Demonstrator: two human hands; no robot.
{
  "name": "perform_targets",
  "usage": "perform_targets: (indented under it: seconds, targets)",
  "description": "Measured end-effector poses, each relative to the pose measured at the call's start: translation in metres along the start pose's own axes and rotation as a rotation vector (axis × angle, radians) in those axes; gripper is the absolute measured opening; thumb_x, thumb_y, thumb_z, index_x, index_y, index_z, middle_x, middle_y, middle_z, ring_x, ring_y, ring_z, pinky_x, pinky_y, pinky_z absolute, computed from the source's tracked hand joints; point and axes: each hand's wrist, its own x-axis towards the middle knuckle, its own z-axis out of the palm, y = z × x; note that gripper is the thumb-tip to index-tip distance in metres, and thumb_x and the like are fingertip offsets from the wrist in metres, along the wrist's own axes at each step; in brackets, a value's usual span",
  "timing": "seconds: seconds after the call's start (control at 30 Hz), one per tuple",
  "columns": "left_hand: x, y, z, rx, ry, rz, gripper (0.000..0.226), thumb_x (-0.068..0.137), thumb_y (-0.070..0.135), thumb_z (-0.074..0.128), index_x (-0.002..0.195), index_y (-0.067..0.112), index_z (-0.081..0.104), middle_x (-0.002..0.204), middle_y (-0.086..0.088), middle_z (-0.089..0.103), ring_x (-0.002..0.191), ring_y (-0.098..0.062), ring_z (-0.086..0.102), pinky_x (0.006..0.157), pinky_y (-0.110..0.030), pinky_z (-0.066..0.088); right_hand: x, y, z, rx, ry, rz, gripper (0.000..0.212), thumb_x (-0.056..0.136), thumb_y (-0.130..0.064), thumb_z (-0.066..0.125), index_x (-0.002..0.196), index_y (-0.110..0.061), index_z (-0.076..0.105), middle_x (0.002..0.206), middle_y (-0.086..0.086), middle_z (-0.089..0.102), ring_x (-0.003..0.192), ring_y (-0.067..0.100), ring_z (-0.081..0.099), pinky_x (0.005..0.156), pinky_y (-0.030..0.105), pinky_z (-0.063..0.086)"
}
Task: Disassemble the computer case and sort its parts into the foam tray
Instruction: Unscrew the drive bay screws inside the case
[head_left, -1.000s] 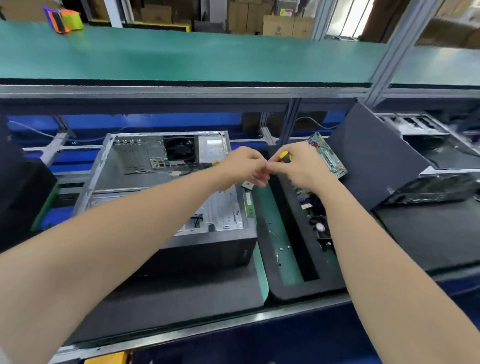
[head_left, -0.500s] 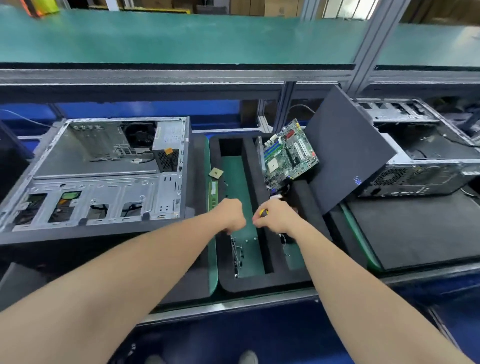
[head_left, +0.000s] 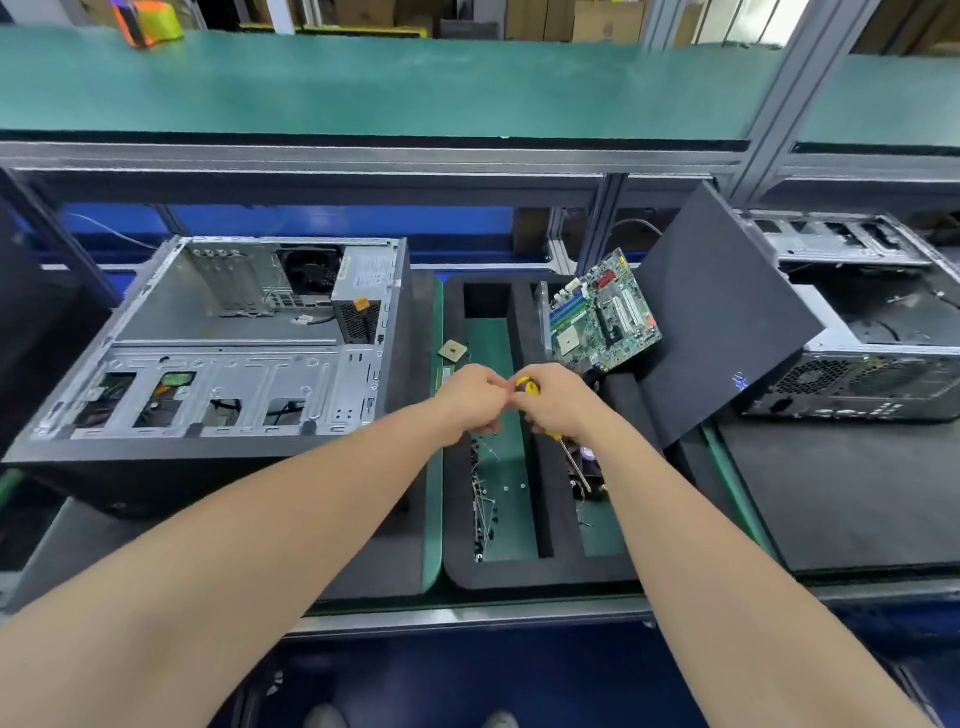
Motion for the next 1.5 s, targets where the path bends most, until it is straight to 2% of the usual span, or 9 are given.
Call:
perform_targets:
  seconds: [0.1, 0.17, 0.4, 0.47, 0.53, 0.73, 0.8, 0.93, 1.5]
  targets:
    - [0.000, 0.025, -0.026, -0.146, 0.013, 0.078, 0.019, 0.096, 0.013, 0.057, 0.109, 0.013, 0.071, 0.098, -0.008, 0.076, 0.070, -0.020, 0.069, 0.075, -0.040, 0.062, 0.006, -0.044, -0.019, -0.079, 0.105, -0.089, 0.013, 0.097, -0.016, 0.068, 0.103, -0.007, 0.076, 0.099, 0.017, 0.074, 0.087, 0.037, 0.074, 0.081, 0.052, 0.062]
    - [-0.007, 0.031, -0.058, -0.181, 0.027, 0.134, 0.018, 0.098, 0.013, 0.058, 0.111, 0.016, 0.070, 0.096, -0.003, 0.077, 0.076, -0.020, 0.072, 0.075, -0.036, 0.063, 0.007, -0.080, -0.026, -0.140, 0.217, -0.155, 0.021, 0.097, -0.025, 0.073, 0.110, -0.009, 0.076, 0.105, 0.012, 0.071, 0.096, 0.036, 0.070, 0.080, 0.043, 0.059]
    - [-0.052, -0.001, -0.179, -0.114, -0.096, 0.260, 0.039, 0.090, -0.010, 0.044, 0.115, 0.008, 0.068, 0.108, -0.006, 0.077, 0.100, -0.024, 0.073, 0.085, -0.033, 0.056, 0.006, -0.203, -0.006, 0.003, 0.494, -0.433, 0.030, 0.098, -0.043, 0.070, 0.099, -0.013, 0.069, 0.092, 0.002, 0.067, 0.085, 0.021, 0.058, 0.060, 0.022, 0.036]
    - [-0.064, -0.018, -0.213, -0.068, -0.091, 0.291, 0.044, 0.087, -0.013, 0.041, 0.111, 0.008, 0.071, 0.105, -0.008, 0.077, 0.101, -0.026, 0.072, 0.087, -0.035, 0.056, 0.009, -0.235, 0.011, 0.086, 0.491, -0.463, 0.030, 0.099, -0.043, 0.069, 0.099, -0.013, 0.065, 0.090, 0.002, 0.066, 0.084, 0.022, 0.062, 0.064, 0.023, 0.049]
    - [-0.075, -0.039, -0.247, -0.039, -0.057, 0.303, 0.044, 0.085, -0.015, 0.040, 0.106, 0.007, 0.072, 0.099, -0.011, 0.077, 0.096, -0.024, 0.073, 0.083, -0.034, 0.057, 0.013, -0.266, 0.033, 0.143, 0.461, -0.479, 0.031, 0.099, -0.044, 0.068, 0.099, -0.013, 0.063, 0.086, 0.001, 0.066, 0.082, 0.020, 0.065, 0.070, 0.040, 0.060]
    - [-0.095, -0.115, -0.347, 0.161, 0.009, 0.301, 0.053, 0.084, -0.016, 0.040, 0.095, 0.018, 0.079, 0.100, -0.001, 0.078, 0.098, -0.018, 0.071, 0.091, -0.032, 0.056, 0.023, -0.341, 0.119, 0.084, 0.411, -0.513, 0.034, 0.102, -0.053, 0.059, 0.102, -0.019, 0.055, 0.083, -0.004, 0.064, 0.082, 0.012, 0.054, 0.058, 0.027, 0.035]
    - [-0.099, -0.140, -0.371, 0.200, -0.011, 0.297, 0.054, 0.084, -0.016, 0.040, 0.088, 0.020, 0.079, 0.099, 0.004, 0.078, 0.097, -0.016, 0.071, 0.090, -0.026, 0.056, 0.025, -0.361, 0.146, 0.089, 0.356, -0.513, 0.035, 0.104, -0.051, 0.057, 0.106, -0.017, 0.051, 0.083, 0.005, 0.065, 0.082, 0.020, 0.061, 0.061, 0.034, 0.046]
    - [-0.105, -0.175, -0.402, 0.308, -0.008, 0.315, 0.047, 0.078, -0.015, 0.036, 0.091, 0.006, 0.077, 0.081, 0.020, 0.075, 0.077, 0.006, 0.067, 0.062, -0.003, 0.043, 0.025, -0.391, 0.189, 0.069, 0.256, -0.505, 0.033, 0.107, -0.045, 0.056, 0.109, -0.014, 0.046, 0.082, 0.013, 0.068, 0.074, 0.034, 0.070, 0.069, 0.057, 0.059]
    - [-0.094, -0.223, -0.427, 0.419, 0.028, 0.404, 0.064, 0.075, -0.007, 0.035, 0.078, 0.046, 0.071, 0.085, 0.018, 0.076, 0.088, 0.006, 0.065, 0.082, -0.033, 0.054, 0.026, -0.404, 0.241, -0.014, 0.237, -0.477, 0.026, 0.107, -0.041, 0.058, 0.109, -0.018, 0.046, 0.083, 0.008, 0.067, 0.073, 0.031, 0.070, 0.072, 0.055, 0.059]
